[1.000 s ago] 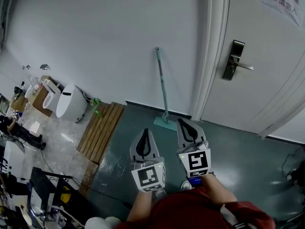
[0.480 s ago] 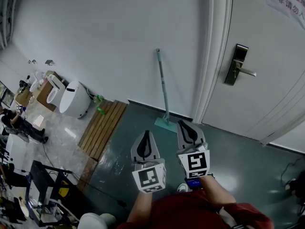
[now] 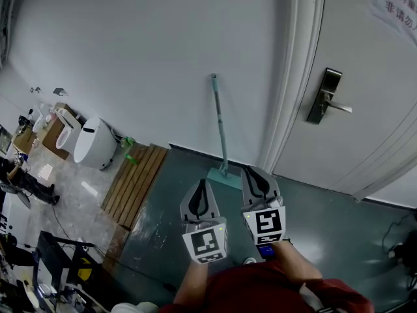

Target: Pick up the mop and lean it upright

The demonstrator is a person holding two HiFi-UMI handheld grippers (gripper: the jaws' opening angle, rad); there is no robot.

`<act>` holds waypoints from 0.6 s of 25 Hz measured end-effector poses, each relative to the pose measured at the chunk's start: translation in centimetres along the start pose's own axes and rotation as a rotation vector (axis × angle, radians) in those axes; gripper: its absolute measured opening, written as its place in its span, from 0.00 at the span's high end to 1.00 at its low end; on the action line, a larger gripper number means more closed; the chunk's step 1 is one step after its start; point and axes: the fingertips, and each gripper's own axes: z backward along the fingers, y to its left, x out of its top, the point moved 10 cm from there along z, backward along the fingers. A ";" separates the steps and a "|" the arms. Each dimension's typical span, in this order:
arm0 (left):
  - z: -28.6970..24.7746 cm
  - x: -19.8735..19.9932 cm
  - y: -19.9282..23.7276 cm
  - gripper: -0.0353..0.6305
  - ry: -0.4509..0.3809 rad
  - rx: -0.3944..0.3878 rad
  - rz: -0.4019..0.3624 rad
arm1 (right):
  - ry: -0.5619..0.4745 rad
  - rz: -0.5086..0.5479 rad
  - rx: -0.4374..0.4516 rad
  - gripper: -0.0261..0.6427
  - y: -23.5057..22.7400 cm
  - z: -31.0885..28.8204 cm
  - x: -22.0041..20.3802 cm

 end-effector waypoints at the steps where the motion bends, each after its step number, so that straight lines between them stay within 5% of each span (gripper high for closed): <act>1: -0.7 0.0 0.7 0.93 -0.001 -0.006 0.004 | 0.002 0.006 -0.005 0.93 0.3 -0.8 0.2; 15: -10.3 0.3 11.9 0.93 -0.057 -0.105 0.086 | 0.026 0.038 -0.106 0.93 5.0 -13.6 1.9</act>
